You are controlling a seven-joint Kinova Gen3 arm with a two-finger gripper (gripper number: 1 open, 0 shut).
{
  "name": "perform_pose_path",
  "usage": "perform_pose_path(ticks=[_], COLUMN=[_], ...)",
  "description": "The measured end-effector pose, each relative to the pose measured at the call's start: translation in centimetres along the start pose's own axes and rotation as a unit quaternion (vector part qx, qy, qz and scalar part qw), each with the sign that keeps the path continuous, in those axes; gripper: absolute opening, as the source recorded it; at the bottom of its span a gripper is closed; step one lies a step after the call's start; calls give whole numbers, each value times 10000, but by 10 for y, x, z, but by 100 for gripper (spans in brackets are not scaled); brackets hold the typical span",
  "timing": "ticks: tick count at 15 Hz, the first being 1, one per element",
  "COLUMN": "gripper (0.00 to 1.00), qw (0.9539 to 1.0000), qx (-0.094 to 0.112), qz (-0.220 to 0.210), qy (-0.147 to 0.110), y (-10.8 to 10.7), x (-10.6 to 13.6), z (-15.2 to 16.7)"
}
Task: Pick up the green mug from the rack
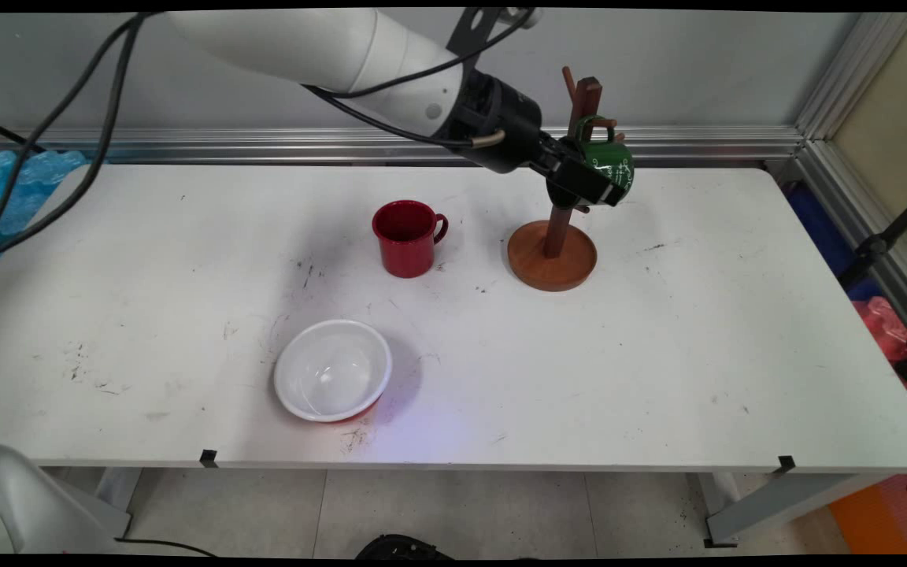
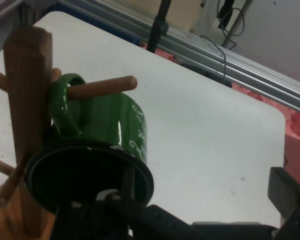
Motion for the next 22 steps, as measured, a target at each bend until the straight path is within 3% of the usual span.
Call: perform_pose_path(ticks=[17,18,22], gripper=[100,0,0], qw=[9982,9981,9977], qx=[169,174,204], qz=[-566,-585,-629], qy=[95,107,132], y=[-5,-5,-8], x=[1,1,1], z=[40,41,43])
